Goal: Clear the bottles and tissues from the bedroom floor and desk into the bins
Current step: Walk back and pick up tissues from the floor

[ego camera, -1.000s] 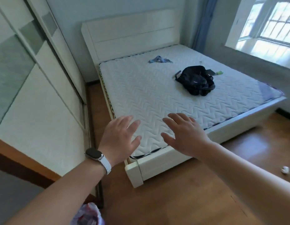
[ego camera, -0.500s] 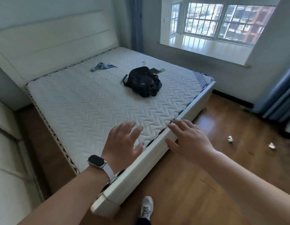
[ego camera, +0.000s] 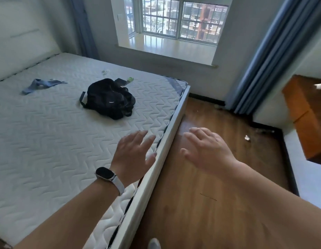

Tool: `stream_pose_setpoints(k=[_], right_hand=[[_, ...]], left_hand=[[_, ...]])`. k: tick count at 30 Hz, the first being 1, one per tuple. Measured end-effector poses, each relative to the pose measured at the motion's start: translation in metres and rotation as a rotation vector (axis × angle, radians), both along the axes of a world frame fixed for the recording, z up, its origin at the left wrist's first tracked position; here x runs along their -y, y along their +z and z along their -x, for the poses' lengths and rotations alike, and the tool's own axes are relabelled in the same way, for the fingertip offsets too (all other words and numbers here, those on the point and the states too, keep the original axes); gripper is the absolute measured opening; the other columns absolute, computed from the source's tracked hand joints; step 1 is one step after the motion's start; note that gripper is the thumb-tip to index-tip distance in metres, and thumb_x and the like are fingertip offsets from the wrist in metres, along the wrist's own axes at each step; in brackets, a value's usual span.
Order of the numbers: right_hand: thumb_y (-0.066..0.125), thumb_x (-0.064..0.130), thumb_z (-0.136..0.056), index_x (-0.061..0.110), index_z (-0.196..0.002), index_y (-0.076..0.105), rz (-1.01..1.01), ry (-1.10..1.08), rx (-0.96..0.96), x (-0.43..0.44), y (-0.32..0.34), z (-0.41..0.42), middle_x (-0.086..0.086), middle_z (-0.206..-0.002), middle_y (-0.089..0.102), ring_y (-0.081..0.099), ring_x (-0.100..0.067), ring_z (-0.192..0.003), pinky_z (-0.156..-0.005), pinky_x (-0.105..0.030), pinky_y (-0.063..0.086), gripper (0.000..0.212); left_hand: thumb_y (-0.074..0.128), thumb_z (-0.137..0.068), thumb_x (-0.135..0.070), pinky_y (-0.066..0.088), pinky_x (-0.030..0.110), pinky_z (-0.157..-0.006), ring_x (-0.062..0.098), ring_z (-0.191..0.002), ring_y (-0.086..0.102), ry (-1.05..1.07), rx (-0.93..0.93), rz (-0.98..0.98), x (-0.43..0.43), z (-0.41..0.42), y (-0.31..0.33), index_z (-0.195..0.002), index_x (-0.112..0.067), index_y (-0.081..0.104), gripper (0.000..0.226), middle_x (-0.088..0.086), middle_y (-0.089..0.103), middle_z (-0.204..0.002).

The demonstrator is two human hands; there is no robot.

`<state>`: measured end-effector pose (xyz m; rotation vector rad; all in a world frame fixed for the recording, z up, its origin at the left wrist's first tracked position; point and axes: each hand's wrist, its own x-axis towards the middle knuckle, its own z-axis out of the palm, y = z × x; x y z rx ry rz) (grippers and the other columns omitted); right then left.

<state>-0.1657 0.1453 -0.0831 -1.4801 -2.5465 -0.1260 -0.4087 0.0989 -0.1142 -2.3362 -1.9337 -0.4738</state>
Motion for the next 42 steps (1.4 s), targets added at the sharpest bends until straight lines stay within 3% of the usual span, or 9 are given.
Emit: stream_pose_setpoints(k=[9, 13, 17, 33, 38, 42], right_hand=[[0.039, 0.060, -0.081, 0.023, -0.123, 0.060, 0.049, -0.205, -0.005, -0.040, -0.010, -0.047, -0.001, -0.129, 0.058, 0.052, -0.025, -0.121, -0.093, -0.045, 0.045, 0.060], [0.039, 0.060, -0.082, 0.022, -0.123, 0.061, 0.045, -0.253, -0.006, -0.061, -0.021, -0.070, -0.002, -0.128, 0.059, 0.053, -0.025, -0.120, -0.092, -0.044, 0.045, 0.060], [0.036, 0.061, -0.084, 0.023, -0.127, 0.058, 0.079, -0.290, -0.028, -0.089, -0.032, -0.104, -0.001, -0.133, 0.056, 0.048, -0.024, -0.125, -0.096, -0.044, 0.042, 0.062], [0.042, 0.054, -0.081, 0.016, -0.108, 0.070, -0.005, -0.408, -0.037, -0.223, -0.045, -0.349, -0.008, -0.111, 0.066, 0.063, -0.029, -0.099, -0.079, -0.039, 0.051, 0.054], [0.040, 0.055, -0.083, 0.015, -0.111, 0.068, 0.042, -0.463, -0.032, -0.244, -0.043, -0.404, -0.009, -0.116, 0.065, 0.062, -0.030, -0.103, -0.079, -0.041, 0.052, 0.057], [0.038, 0.056, -0.085, 0.015, -0.119, 0.064, 0.100, -0.530, -0.065, -0.257, -0.043, -0.434, -0.009, -0.124, 0.061, 0.057, -0.030, -0.114, -0.088, -0.043, 0.048, 0.059]], left_hand=[[0.045, -0.086, -0.047, 0.039, 0.047, -0.102, 0.029, -0.128, 0.049, -0.169, 0.032, 0.010, -0.085, -0.031, -0.011, -0.131, -0.022, 0.055, 0.053, 0.006, 0.054, -0.137], [0.044, -0.085, -0.048, 0.028, 0.040, -0.104, 0.027, -0.126, 0.047, -0.206, -0.008, 0.027, -0.116, -0.052, -0.020, -0.130, -0.022, 0.058, 0.053, 0.007, 0.058, -0.134], [0.042, -0.086, -0.050, 0.038, 0.044, -0.103, 0.027, -0.127, 0.048, -0.256, -0.048, 0.073, -0.153, -0.083, -0.023, -0.131, -0.023, 0.058, 0.055, 0.005, 0.056, -0.136], [0.036, -0.089, -0.052, 0.035, 0.044, -0.109, 0.022, -0.134, 0.042, -0.426, -0.079, 0.112, -0.321, -0.344, -0.014, -0.133, -0.031, 0.049, 0.051, -0.002, 0.051, -0.141], [0.039, -0.087, -0.052, 0.038, 0.043, -0.105, 0.023, -0.130, 0.047, -0.477, -0.080, 0.096, -0.348, -0.400, -0.011, -0.130, -0.031, 0.052, 0.050, 0.000, 0.055, -0.138], [0.040, -0.088, -0.053, 0.034, 0.042, -0.108, 0.022, -0.133, 0.044, -0.535, -0.101, 0.087, -0.379, -0.433, -0.013, -0.133, -0.031, 0.050, 0.051, -0.001, 0.052, -0.141]])
